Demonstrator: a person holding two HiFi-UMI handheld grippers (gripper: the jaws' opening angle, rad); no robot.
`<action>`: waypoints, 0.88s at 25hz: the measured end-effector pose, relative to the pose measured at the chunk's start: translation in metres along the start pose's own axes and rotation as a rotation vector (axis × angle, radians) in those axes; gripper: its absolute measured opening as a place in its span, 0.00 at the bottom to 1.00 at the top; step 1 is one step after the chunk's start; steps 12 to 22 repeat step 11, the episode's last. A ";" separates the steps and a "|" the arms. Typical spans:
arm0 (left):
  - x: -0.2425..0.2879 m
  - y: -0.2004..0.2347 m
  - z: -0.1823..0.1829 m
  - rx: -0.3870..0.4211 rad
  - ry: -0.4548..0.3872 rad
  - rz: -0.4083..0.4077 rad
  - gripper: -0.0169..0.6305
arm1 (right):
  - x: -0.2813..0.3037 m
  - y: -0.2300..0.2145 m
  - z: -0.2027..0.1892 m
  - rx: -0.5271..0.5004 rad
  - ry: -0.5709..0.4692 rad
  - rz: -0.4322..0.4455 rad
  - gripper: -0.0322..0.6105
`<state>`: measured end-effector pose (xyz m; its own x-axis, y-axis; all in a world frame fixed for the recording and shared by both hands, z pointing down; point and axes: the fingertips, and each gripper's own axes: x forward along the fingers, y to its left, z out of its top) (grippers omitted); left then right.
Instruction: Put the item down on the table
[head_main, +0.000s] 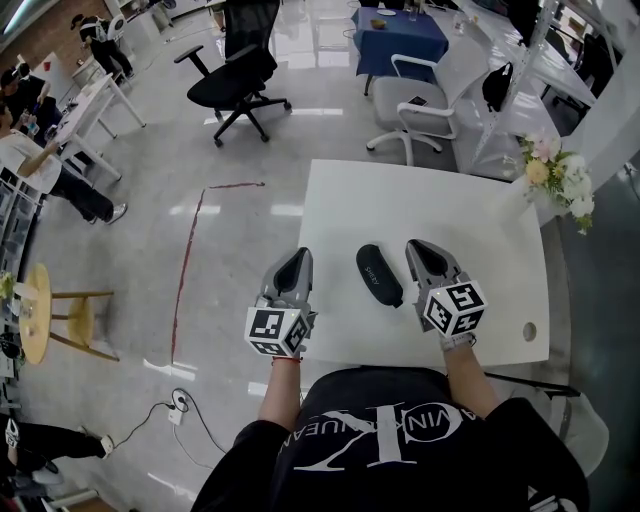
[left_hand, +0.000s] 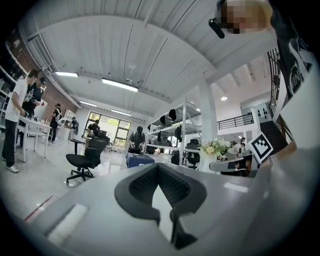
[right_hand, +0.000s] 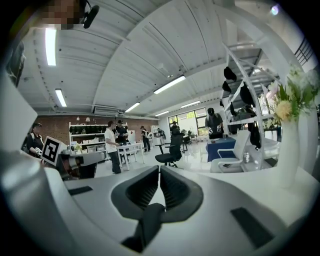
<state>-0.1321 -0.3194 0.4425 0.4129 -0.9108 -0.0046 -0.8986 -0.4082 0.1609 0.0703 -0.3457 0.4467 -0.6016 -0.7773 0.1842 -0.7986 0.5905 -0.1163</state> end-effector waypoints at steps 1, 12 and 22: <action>0.000 0.000 -0.001 -0.001 0.001 0.001 0.04 | 0.000 0.000 0.000 0.000 0.001 0.000 0.08; 0.001 0.005 0.001 -0.004 -0.001 0.008 0.04 | 0.003 0.000 0.000 0.004 0.005 -0.003 0.08; 0.001 0.005 0.001 -0.004 -0.001 0.008 0.04 | 0.003 0.000 0.000 0.004 0.005 -0.003 0.08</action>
